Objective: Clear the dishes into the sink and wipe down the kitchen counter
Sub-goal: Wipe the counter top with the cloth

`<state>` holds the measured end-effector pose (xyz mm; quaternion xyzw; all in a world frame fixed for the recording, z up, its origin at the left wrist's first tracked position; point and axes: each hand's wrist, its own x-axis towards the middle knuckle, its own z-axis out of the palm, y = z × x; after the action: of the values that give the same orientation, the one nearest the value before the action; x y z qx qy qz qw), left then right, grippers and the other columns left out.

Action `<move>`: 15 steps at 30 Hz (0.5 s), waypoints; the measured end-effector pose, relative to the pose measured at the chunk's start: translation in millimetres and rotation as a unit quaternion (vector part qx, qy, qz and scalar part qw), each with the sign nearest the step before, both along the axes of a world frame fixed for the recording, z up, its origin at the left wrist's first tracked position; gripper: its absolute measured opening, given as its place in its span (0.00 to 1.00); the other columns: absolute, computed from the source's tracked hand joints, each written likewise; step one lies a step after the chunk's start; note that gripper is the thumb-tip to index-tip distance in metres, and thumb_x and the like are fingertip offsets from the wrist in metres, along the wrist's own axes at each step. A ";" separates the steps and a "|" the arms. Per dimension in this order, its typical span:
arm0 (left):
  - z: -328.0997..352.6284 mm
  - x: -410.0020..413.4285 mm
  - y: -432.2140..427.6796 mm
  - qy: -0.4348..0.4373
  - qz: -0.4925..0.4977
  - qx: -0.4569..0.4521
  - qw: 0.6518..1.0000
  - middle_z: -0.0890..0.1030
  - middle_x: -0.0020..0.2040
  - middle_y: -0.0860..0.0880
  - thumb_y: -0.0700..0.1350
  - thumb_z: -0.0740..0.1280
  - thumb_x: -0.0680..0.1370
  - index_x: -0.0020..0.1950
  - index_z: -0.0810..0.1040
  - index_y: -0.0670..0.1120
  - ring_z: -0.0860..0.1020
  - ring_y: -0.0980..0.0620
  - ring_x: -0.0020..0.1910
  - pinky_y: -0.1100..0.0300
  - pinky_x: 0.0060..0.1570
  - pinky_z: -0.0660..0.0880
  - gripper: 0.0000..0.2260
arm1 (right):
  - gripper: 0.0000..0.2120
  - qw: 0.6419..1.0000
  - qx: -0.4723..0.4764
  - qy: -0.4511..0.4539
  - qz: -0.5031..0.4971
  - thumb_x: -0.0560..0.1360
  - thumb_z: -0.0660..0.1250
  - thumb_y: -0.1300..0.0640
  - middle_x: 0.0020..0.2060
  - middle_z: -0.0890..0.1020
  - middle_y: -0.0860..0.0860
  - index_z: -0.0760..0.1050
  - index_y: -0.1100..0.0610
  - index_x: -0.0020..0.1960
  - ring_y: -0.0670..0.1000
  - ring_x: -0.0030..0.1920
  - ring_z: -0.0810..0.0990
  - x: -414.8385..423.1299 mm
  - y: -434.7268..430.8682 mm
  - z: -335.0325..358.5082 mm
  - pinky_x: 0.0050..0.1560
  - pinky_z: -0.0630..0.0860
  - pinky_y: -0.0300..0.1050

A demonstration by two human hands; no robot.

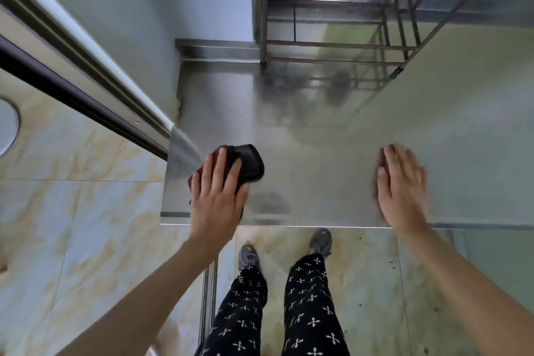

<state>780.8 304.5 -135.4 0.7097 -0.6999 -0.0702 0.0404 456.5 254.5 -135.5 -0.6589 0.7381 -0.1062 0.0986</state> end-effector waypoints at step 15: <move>1.0 -145.1 1.6 0.002 -0.061 0.033 0.998 0.63 0.73 0.44 0.54 0.51 0.79 0.70 0.66 0.49 0.62 0.42 0.71 0.42 0.67 0.61 0.21 | 0.28 0.995 0.076 0.036 -0.050 0.77 0.41 0.48 0.76 0.54 0.52 0.53 0.55 0.76 0.55 0.76 0.51 -39.0 12.8 -0.4 0.74 0.47 0.56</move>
<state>635.6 306.1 -134.4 0.6661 -0.7394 -0.0969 0.0139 417.5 267.3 -135.9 -0.6153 0.7792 -0.0307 0.1158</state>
